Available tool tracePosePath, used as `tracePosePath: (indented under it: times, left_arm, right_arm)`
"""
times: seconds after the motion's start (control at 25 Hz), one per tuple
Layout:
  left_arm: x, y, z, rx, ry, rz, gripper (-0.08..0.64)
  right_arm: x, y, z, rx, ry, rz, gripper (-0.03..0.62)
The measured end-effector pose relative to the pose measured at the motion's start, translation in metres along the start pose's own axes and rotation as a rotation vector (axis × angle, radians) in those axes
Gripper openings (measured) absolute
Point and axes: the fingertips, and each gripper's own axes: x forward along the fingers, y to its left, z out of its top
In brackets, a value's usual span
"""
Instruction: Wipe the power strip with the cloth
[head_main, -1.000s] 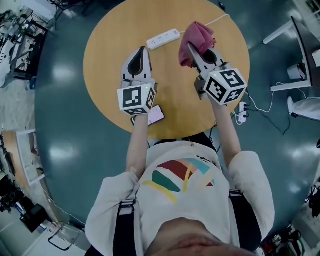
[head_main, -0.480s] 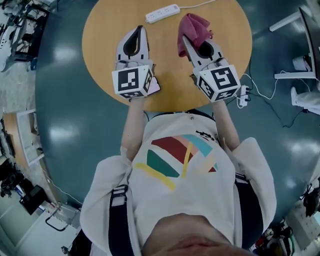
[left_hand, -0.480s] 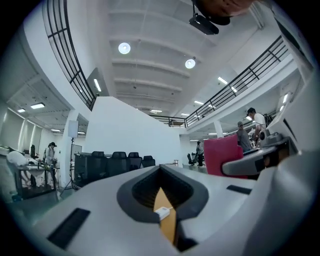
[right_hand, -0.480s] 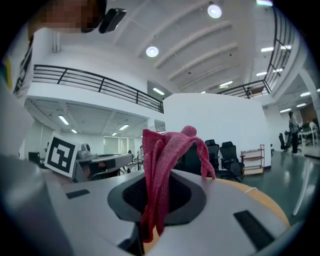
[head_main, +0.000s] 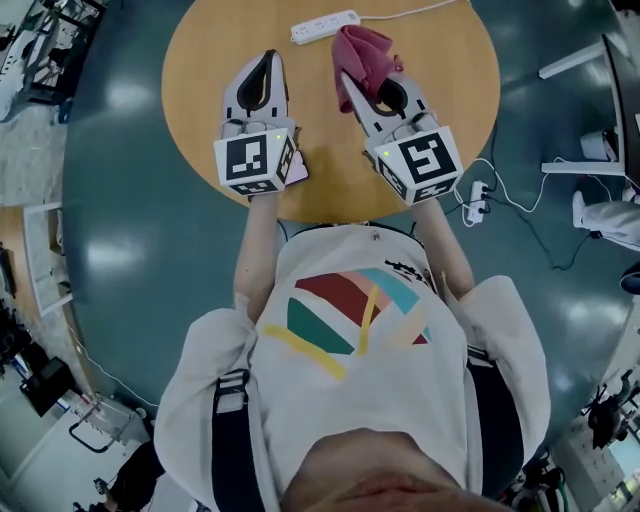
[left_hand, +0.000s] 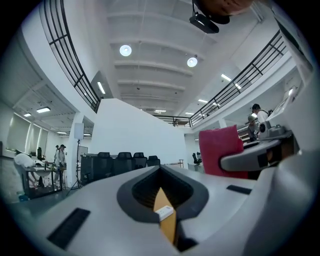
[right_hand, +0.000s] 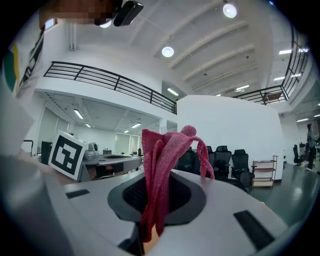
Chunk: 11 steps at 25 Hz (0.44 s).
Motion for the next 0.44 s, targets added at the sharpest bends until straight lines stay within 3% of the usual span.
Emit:
tracePosePath:
  times: [0.44]
  left_arm:
    - [-0.013, -0.012, 0.004, -0.001, -0.006, -0.006, 0.043]
  right_arm:
    - [-0.01, 0.008, -0.004, 0.007, 0.014, -0.009, 0.038]
